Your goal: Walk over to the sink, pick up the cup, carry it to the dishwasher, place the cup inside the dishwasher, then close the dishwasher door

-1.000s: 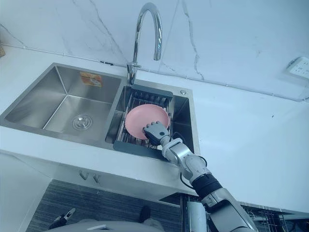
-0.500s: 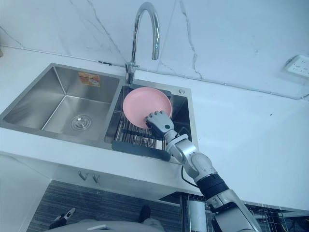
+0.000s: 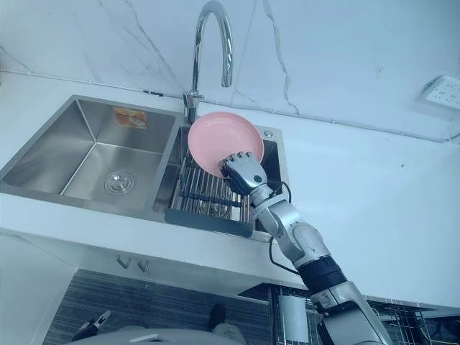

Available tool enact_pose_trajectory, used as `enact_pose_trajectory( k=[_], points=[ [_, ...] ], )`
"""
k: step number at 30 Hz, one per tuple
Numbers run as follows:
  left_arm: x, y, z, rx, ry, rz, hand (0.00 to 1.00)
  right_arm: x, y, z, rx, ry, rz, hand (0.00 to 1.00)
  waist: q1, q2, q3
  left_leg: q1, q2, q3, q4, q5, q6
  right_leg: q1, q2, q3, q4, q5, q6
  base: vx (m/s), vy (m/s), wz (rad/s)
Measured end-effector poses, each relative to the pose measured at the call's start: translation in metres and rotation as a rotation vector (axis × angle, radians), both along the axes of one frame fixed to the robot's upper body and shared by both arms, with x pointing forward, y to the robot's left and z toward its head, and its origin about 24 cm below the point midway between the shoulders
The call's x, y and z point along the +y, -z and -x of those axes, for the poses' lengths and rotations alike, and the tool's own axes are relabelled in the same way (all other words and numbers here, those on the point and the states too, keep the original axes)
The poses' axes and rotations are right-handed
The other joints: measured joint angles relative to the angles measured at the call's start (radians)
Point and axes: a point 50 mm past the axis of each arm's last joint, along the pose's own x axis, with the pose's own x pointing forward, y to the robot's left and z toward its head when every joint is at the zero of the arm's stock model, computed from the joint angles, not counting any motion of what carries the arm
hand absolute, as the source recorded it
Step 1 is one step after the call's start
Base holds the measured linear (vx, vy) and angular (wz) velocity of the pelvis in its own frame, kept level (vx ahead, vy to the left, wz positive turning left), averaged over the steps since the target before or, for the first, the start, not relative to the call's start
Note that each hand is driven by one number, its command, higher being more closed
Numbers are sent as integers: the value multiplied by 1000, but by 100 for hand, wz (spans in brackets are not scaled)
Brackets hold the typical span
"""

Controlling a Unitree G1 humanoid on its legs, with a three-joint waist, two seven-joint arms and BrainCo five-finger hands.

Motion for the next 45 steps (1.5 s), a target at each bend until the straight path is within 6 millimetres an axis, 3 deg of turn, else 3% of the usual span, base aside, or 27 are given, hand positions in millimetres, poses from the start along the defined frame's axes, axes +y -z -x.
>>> enact_pose_trajectory(
  k=[7,12,17,18,19,20,21,22,23,24,25,26,27,28,29,30,31,32,36,38,45],
  points=[
    [0,0,5,-1,8,-8,0,-6,-12,3,-35,1,-31,100,-1,1,1,11,0,26,0,0,0,-3,2,23,0,4,1,-3,5,-8],
    [0,0,11,13,45,-19,0,-16,-24,17,-100,24,-71,100,-11,9,2,25,-2,82,4,-13,2,-20,8,79,-3,16,3,-22,26,-36],
    [-5,1,12,26,121,-7,0,-32,-30,31,-148,74,-87,100,-54,14,1,39,0,199,38,-45,7,-68,21,170,-6,42,0,-22,36,-68],
    [-5,1,12,25,125,-6,0,-33,-30,31,-150,79,-85,100,-58,13,-1,37,-3,226,43,-45,8,-81,15,132,-2,12,-36,-42,50,-93],
    [-7,1,11,21,124,0,0,-35,-33,30,-170,86,-91,100,-49,20,-3,34,9,287,52,-34,27,-99,6,-27,21,-76,-154,-47,59,-111],
    [-7,1,11,23,120,2,0,-34,-34,29,-183,82,-93,100,-38,44,-9,35,28,317,50,-19,46,-96,5,-107,34,-134,-194,-59,35,-167],
    [-10,1,12,18,100,7,0,-31,-41,26,-227,59,-91,100,-21,66,-10,39,63,380,49,-19,45,-130,-39,-267,163,-181,-204,23,0,-157],
    [-3,-1,13,4,59,-11,0,-27,-48,23,-266,37,-88,100,-23,36,-12,47,43,425,83,-47,44,-149,-129,-398,356,-166,-235,47,-17,-153],
    [4,-3,13,1,41,-26,0,-26,-53,21,-288,29,-80,100,-17,22,-11,46,33,441,118,-75,38,-153,-145,-428,388,-146,-213,24,7,-163],
    [5,-2,13,11,6,-27,0,-19,-56,14,-306,16,-82,100,3,15,-8,11,53,465,188,-92,61,-163,-109,-427,336,-66,-236,-188,0,-167],
    [6,-2,12,6,-9,-29,0,-14,-58,9,-311,7,-92,100,23,19,-19,-11,49,441,134,-98,96,-167,-59,-379,235,0,-252,-344,4,-198],
    [1,-2,9,-7,-16,-18,0,-13,-64,6,-328,0,-87,100,35,29,-19,-4,60,499,62,-39,50,-167,-74,-420,343,-133,-242,-308,-6,-136],
    [2,-2,9,-7,-23,-21,0,-13,-63,5,-321,2,-83,100,27,24,-27,-3,59,524,55,-31,47,-154,-90,-424,402,-196,-200,-145,-40,-99],
    [4,-1,10,8,-14,-20,0,-16,-58,3,-306,15,-74,100,23,27,-30,10,60,539,55,-28,42,-86,-89,-419,381,-252,-102,18,-107,-73],
    [4,-1,9,13,-7,-18,0,-20,-54,1,-291,34,-60,100,32,10,-42,4,59,569,74,-24,36,2,-75,-399,238,-225,-37,45,-104,-65],
    [3,-1,8,11,-5,-16,0,-20,-54,0,-293,37,-54,100,33,8,-42,-1,60,573,80,-24,36,11,-67,-394,204,-211,-17,10,-128,-62],
    [1,-1,5,8,11,-9,0,-23,-55,1,-297,44,-33,100,27,5,-44,-8,68,573,89,-22,32,42,-34,-381,113,-156,-10,-50,-98,-27],
    [-6,1,4,4,15,14,0,-29,-54,2,-292,63,-18,100,18,20,-40,-7,69,573,89,-19,28,63,-15,-380,55,-127,-12,-87,-105,-23],
    [-10,3,10,39,40,17,0,-54,-52,12,-284,144,23,100,0,45,-45,-8,68,571,64,-5,10,66,11,-364,1,-99,-21,-80,-11,-12],
    [-11,4,13,54,73,9,0,-71,-52,17,-270,216,23,100,-9,44,-45,5,62,571,34,14,7,66,14,-360,1,-97,-24,-56,37,-7],
    [-10,3,10,56,129,-4,0,-96,-48,30,-247,330,-7,100,-33,29,-36,16,42,569,-3,35,15,57,6,-339,-7,-75,-29,-68,93,-4]
  ],
)
